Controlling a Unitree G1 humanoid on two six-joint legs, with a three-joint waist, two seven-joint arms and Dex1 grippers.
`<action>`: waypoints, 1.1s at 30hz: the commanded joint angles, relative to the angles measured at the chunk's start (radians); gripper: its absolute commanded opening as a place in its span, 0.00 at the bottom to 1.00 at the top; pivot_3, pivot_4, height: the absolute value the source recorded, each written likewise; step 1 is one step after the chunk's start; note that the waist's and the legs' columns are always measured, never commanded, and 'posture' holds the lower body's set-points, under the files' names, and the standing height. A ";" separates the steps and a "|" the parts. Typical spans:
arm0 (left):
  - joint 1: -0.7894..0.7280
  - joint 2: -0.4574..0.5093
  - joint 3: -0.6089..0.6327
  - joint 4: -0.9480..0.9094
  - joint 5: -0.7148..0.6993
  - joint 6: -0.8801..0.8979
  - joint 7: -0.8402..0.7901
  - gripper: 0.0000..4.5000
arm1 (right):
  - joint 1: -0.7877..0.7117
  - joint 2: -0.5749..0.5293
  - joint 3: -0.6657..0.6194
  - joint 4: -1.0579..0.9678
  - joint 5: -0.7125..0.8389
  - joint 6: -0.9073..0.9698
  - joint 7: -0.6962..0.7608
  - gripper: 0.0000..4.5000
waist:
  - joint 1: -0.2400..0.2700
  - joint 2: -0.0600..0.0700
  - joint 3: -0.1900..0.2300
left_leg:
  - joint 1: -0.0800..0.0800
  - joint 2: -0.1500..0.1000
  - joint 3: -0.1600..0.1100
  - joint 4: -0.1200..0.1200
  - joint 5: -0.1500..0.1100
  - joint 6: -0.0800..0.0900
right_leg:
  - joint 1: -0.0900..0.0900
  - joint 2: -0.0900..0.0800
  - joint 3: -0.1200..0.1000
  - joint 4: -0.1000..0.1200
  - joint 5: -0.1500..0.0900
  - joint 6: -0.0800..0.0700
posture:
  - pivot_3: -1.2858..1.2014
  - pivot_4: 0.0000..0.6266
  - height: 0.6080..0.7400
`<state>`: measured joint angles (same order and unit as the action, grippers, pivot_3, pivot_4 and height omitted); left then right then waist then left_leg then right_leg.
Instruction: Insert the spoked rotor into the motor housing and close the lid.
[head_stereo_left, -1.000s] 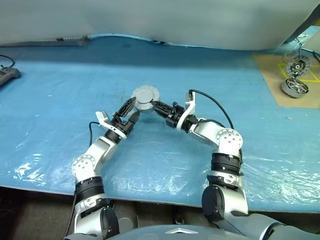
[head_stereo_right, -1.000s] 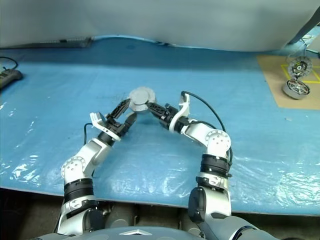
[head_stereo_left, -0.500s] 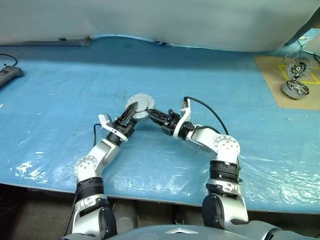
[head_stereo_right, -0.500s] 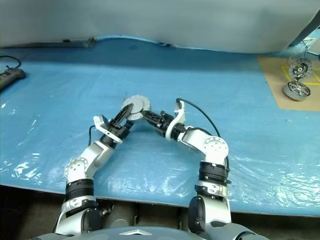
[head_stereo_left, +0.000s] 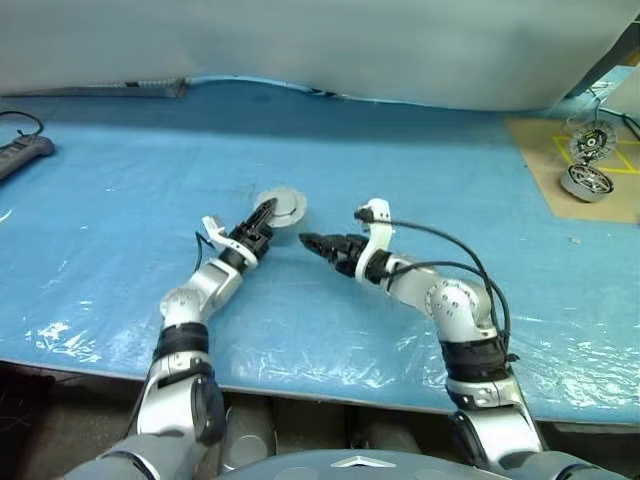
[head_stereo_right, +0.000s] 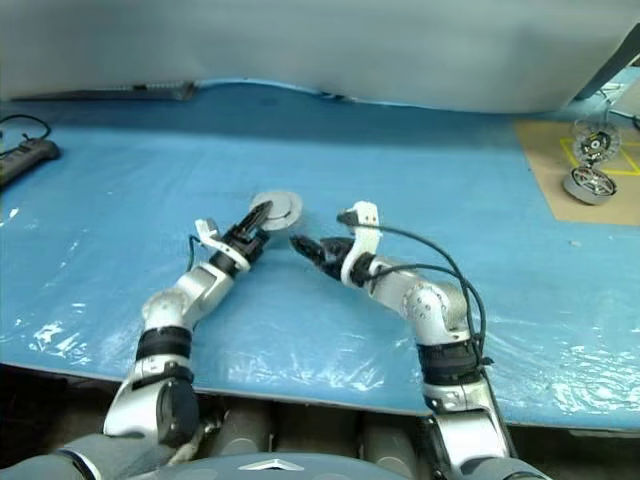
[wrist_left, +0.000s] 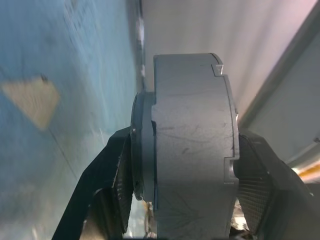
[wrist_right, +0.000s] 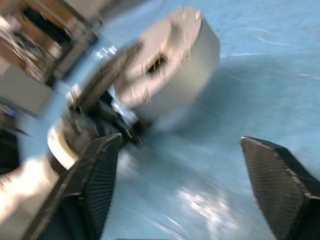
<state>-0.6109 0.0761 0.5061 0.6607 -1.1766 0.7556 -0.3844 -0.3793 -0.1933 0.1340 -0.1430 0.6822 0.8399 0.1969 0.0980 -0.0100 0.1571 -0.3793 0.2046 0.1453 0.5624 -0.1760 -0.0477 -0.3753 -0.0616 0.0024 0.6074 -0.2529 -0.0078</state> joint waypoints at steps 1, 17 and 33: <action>-0.131 0.038 0.010 0.157 0.079 -0.092 -0.067 0.53 | 0.057 -0.050 0.116 -0.073 -0.194 -0.202 0.070 1.00 | 0.001 0.000 0.000 | 0.000 0.000 0.000 0.000 0.000 0.000 | 0.000 0.000 0.000 0.000 0.000 0.000 | 0.52 0.24 1.00; -0.491 0.099 0.027 0.648 0.458 -0.402 0.023 0.53 | 0.155 -0.045 0.155 0.098 -0.640 -0.555 -0.028 1.00 | 0.003 -0.001 0.001 | -0.019 -0.003 -0.008 0.001 0.000 0.000 | -0.013 0.000 -0.005 0.001 0.002 0.000 | 0.52 0.24 1.00; -0.215 0.173 -0.098 0.387 0.624 -0.195 -0.079 1.00 | 0.144 0.019 0.128 0.128 -0.652 -0.535 0.057 1.00 | -0.026 0.001 -0.001 | 0.009 0.000 -0.004 -0.002 0.000 0.000 | 0.009 0.000 -0.002 0.001 0.000 -0.005 | 0.52 0.24 1.00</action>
<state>-0.8960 0.2316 0.4362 1.0509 -0.6002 0.5077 -0.4785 -0.2223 -0.1779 0.2846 -0.0070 0.0256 0.3108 0.2472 0.0724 -0.0093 0.1566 -0.3696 0.2050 0.1423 0.5603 -0.1761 -0.0474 -0.3657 -0.0615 0.0014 0.6081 -0.2535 -0.0139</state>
